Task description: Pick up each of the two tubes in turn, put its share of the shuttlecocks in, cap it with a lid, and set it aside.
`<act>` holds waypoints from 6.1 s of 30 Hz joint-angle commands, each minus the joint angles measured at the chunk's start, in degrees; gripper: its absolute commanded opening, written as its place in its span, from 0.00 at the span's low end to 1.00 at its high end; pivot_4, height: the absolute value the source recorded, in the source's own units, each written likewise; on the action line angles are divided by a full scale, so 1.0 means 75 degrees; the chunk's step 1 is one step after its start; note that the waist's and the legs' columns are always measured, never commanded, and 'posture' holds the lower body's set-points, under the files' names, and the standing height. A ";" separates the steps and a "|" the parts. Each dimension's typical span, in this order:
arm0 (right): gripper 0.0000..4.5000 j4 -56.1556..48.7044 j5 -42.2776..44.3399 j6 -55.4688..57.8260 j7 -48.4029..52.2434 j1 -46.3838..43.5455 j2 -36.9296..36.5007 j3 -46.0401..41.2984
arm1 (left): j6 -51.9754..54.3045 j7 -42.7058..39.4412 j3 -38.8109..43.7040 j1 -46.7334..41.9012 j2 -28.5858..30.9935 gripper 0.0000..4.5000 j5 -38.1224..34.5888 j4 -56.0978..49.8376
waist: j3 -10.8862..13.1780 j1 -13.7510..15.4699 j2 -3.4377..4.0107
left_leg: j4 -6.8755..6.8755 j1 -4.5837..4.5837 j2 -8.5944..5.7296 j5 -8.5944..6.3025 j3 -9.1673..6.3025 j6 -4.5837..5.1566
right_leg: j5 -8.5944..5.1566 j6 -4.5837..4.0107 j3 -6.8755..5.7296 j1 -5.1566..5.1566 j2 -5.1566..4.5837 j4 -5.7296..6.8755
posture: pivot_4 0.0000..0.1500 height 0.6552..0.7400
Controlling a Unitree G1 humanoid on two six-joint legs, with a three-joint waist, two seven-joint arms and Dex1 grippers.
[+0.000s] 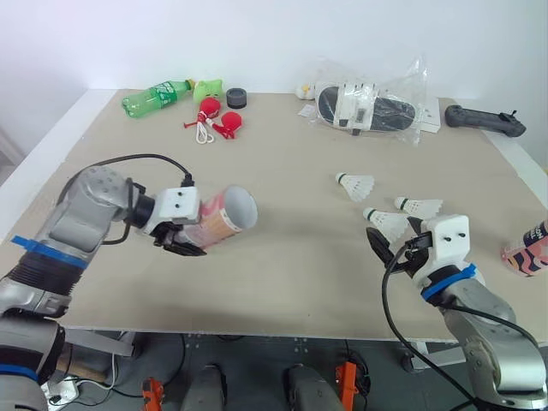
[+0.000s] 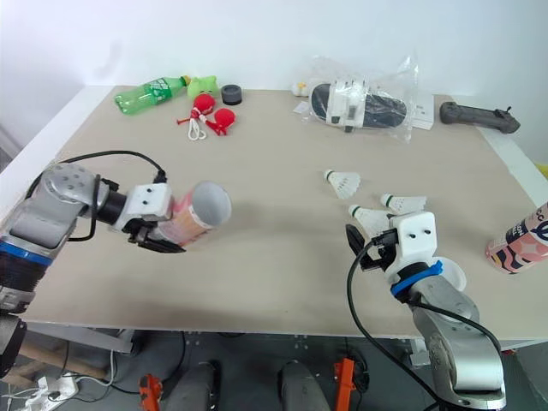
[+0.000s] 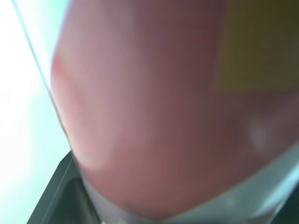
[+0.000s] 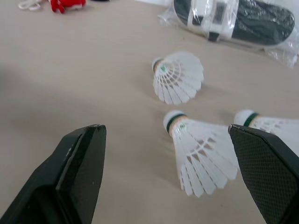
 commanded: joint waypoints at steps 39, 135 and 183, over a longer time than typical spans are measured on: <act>0.01 -0.0434 0.1214 0.0550 0.2983 -0.2210 -0.1127 0.1229 | 0.0003 0.0280 -0.0296 0.0353 -0.0692 0.64 0.0732 -0.0174 | -0.0029 0.0008 0.0066 | 0.0030 0.0035 -0.0005 0.0004 0.0003 0.0008 | 0.0005 0.0016 0.0004 0.0039 -0.0004 0.0028 | 1.00 1.00; 0.01 0.0561 0.0983 0.0909 0.5235 -0.5221 -0.1805 0.2449 | 0.0722 0.0676 -0.0059 0.0953 -0.0863 0.64 0.0687 -0.0930 | -0.0033 0.0017 0.0090 | 0.0039 0.0036 -0.0018 0.0011 0.0010 0.0019 | -0.0053 -0.0003 -0.0004 0.0028 -0.0026 0.0099 | 1.00 1.00; 0.99 0.0691 0.0264 0.3129 0.0811 -0.1454 -0.1999 -0.1811 | 0.0546 0.0639 -0.0218 0.0998 -0.1224 0.64 0.0681 -0.0688 | -0.0044 0.0187 0.0089 | 0.0053 0.0029 -0.0030 0.0011 0.0022 0.0020 | -0.0067 -0.0006 0.0004 0.0034 -0.0040 0.0096 | 1.00 1.00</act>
